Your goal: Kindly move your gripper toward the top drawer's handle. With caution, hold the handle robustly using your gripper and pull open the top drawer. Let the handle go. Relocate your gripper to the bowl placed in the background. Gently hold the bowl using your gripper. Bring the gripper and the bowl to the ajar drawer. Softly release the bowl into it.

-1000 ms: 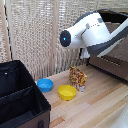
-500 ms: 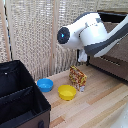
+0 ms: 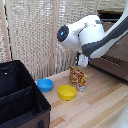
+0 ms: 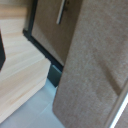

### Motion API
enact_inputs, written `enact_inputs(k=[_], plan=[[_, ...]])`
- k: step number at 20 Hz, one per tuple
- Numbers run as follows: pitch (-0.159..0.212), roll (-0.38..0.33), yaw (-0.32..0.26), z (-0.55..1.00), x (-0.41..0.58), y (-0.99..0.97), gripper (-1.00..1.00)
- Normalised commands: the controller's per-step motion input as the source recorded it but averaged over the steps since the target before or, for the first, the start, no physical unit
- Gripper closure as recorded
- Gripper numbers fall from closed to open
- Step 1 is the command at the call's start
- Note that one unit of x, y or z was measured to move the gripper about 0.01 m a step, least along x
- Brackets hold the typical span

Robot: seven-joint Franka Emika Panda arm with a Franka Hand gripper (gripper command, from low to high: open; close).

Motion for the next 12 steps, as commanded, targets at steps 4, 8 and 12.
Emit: enact_inputs(k=[4, 8, 12], plan=[[0.038, 0.309, -0.265, 0.12, 0.023, 0.10, -1.00], [0.020, 0.316, -0.259, 0.11, 0.010, 0.13, -1.00], [0.018, 0.314, -0.259, 0.11, 0.011, 0.13, -1.00]])
